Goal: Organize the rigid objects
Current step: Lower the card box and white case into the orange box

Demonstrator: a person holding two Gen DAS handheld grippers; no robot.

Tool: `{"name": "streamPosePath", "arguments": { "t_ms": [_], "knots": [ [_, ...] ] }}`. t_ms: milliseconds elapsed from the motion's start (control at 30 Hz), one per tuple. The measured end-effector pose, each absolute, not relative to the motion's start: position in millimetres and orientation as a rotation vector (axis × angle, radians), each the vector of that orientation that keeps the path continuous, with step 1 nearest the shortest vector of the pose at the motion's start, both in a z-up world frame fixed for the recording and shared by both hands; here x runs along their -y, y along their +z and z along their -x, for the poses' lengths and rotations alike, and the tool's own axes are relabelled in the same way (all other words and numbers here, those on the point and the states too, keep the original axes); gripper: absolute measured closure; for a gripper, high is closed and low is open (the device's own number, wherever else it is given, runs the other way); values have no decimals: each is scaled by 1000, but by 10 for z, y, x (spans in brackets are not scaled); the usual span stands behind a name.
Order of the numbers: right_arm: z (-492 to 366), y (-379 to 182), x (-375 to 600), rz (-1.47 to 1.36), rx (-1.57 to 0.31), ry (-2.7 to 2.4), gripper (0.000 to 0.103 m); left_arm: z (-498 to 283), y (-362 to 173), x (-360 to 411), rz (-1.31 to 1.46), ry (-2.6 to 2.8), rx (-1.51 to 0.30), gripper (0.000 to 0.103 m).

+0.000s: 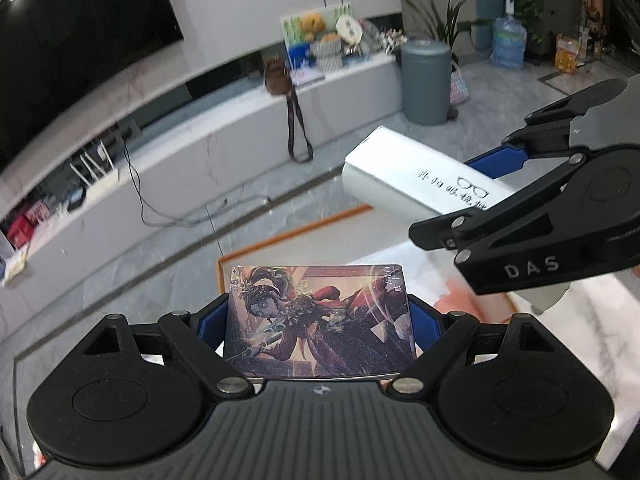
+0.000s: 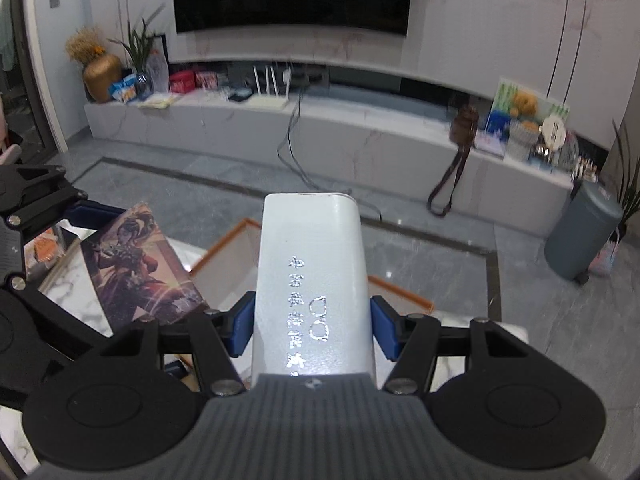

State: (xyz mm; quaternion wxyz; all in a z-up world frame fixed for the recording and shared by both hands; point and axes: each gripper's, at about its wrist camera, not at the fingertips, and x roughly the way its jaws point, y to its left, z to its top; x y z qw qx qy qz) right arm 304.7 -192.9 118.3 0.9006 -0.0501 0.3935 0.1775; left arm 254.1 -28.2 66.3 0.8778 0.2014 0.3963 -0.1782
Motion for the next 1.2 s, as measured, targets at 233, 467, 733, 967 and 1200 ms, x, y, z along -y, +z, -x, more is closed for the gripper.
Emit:
{"name": "streamPosePath", "arguments": {
  "t_ms": [233,467,733,967,1200],
  "knots": [
    [-3452,678,1785,114,-893,361,43,-2818,213,195,-384,-375,-894,1],
    [-3691,260,1682,143,-957,376,43,-2997,-120,215,-359,-395,-938,1],
    [-3832,-116,1664,175,-1024,392,43,-3137,-416,250,-379,-406,-998,1],
    [-3949,-316,1688,199,-1066,388,43,-3220,-560,310,-400,-401,-1038,1],
    [-4042,-466,1689,227,-1107,384,43,-3291,-665,379,-415,-403,-1064,1]
  ]
}}
